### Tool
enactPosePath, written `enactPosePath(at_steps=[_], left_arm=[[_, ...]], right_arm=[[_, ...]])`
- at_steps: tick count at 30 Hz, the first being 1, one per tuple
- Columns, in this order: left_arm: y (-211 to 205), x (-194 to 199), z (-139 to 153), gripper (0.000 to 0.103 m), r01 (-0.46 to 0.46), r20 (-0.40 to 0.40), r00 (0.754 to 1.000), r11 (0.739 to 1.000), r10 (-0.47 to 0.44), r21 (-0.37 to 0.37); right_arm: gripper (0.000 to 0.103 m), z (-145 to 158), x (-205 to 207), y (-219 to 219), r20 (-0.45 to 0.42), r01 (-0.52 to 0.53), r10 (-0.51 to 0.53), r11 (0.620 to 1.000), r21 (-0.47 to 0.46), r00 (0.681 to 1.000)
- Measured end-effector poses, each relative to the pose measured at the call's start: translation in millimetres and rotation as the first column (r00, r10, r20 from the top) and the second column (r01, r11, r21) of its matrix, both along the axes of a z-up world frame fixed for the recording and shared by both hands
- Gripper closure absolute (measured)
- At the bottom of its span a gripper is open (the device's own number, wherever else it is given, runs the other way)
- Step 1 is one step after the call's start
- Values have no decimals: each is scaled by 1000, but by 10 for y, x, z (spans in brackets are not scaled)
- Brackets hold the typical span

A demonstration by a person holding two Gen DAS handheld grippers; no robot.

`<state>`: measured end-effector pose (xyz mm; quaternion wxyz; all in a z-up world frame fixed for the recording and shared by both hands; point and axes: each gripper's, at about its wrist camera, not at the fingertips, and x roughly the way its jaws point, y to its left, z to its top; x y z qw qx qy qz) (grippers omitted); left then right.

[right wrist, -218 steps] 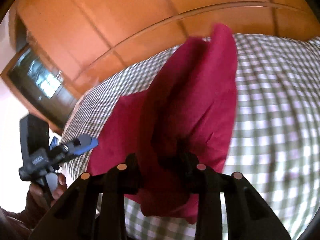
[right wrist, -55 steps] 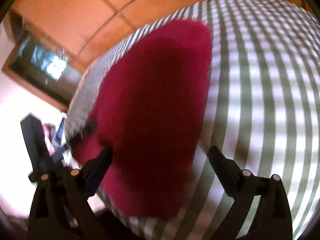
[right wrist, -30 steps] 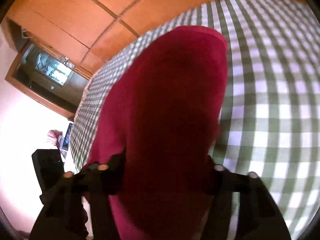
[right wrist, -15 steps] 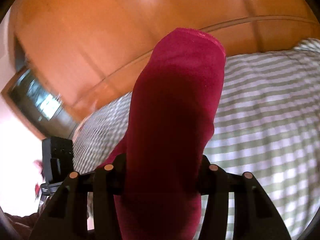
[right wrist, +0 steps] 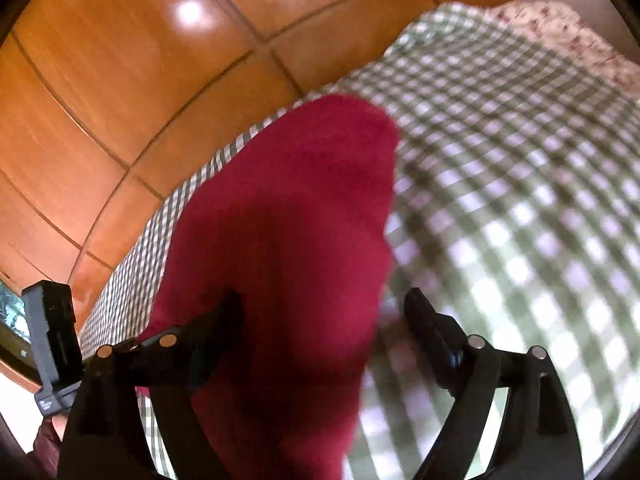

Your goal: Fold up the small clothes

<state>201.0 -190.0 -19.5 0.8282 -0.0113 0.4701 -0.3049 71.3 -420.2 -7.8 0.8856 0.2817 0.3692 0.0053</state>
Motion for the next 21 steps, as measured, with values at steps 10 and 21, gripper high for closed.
enactPosePath(at_steps=[10,21], left_arm=[[58,-50,40,65,-42,106,994,998,36,55],[216,-320,-20,42,-147,194,974,982,121,121]], right_arm=[[72,382,-230,671,30,-180,190,963,-202,981],[71,-183,-37,1054,-87,-173,154,942,-287,984]])
